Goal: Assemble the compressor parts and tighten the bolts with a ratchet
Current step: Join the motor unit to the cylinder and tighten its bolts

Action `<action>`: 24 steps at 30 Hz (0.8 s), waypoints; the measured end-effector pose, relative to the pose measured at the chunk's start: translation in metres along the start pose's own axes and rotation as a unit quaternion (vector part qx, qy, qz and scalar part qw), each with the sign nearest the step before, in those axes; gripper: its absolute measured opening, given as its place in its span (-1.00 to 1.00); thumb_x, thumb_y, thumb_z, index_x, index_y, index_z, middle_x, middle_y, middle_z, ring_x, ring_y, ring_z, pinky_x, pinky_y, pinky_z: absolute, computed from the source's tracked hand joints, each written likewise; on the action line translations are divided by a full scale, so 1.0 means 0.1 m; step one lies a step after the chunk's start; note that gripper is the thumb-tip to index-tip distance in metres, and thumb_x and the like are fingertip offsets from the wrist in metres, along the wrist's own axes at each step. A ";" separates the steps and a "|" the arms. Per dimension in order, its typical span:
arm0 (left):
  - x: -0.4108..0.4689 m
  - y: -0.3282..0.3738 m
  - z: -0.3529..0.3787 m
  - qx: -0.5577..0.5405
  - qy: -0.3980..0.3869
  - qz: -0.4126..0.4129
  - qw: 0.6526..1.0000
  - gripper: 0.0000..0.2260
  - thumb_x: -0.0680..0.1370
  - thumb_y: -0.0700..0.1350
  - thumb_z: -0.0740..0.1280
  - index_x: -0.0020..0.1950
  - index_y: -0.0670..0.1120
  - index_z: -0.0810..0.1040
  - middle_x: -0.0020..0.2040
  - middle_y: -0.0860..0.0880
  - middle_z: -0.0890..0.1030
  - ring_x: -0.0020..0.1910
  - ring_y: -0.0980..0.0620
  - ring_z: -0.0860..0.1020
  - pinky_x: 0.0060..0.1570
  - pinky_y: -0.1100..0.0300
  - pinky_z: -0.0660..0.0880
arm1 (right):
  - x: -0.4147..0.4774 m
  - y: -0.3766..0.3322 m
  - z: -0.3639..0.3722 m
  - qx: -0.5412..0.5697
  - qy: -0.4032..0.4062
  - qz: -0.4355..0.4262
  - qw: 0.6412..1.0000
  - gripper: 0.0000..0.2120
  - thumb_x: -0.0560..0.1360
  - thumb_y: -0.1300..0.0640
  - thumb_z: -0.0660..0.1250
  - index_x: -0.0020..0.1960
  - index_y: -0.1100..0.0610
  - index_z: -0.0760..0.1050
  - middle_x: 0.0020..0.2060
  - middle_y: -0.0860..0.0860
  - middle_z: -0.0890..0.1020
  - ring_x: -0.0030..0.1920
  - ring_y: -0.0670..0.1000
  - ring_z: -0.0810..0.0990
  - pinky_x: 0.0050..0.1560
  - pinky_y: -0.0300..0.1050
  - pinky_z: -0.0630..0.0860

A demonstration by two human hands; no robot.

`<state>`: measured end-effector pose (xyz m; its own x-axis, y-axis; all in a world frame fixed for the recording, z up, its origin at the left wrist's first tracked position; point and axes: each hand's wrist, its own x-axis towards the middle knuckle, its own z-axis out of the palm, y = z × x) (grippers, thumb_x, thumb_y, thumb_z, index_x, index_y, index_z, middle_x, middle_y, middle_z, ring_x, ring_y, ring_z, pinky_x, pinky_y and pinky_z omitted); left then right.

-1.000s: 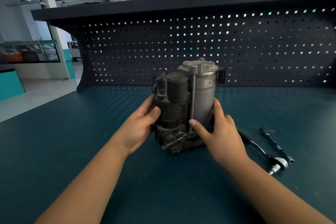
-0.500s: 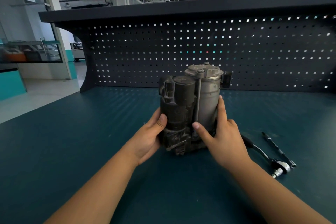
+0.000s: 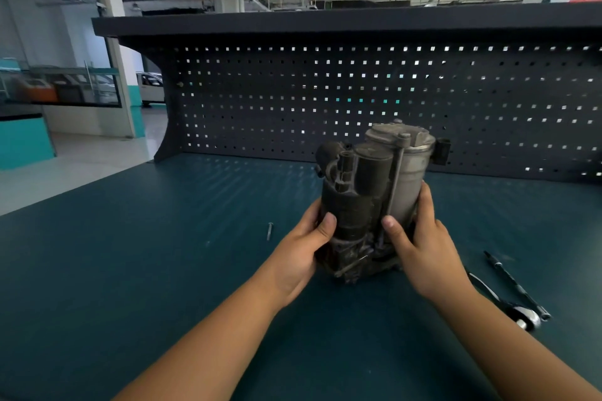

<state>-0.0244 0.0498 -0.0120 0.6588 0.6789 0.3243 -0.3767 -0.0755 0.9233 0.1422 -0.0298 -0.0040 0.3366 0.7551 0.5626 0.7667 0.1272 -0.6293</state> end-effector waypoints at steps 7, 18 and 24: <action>-0.02 0.02 0.00 -0.002 -0.008 -0.007 1.000 -0.57 0.51 0.03 0.19 0.38 0.02 0.35 0.29 0.09 0.52 0.29 0.15 0.45 0.22 0.22 0.38 | 0.00 0.02 -0.02 -0.001 0.000 0.005 1.000 -0.15 0.35 -0.42 0.03 0.52 -0.14 -0.19 0.24 0.04 0.52 0.23 0.11 0.45 0.14 0.13 0.46; 0.00 0.00 -0.02 -0.037 -0.008 -0.003 0.999 -0.58 0.53 0.02 0.18 0.38 -0.05 0.36 0.31 0.00 0.50 0.34 0.05 0.41 0.28 0.14 0.36 | 0.01 -0.04 -0.02 0.010 -0.015 0.028 0.999 -0.04 0.24 -0.51 0.08 0.50 -0.14 -0.16 0.24 0.04 0.51 0.26 0.10 0.43 0.15 0.13 0.45; 0.10 0.10 -0.28 0.001 0.126 -0.012 0.992 -0.59 0.49 0.23 0.20 0.15 -0.02 0.55 0.18 -0.03 0.59 0.11 0.03 0.57 0.08 0.12 0.51 | 0.02 0.00 -0.01 -0.009 -0.014 0.038 0.999 -0.18 0.33 -0.46 -0.13 0.50 -0.16 -0.20 0.16 0.04 0.55 0.18 0.09 0.45 0.02 0.06 0.44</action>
<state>-0.0396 0.0766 -0.0051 0.4841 0.8416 0.2396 -0.3613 -0.0571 0.9307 0.1431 -0.0286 -0.0019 0.3783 0.7800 0.4985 0.7500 0.0574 -0.6589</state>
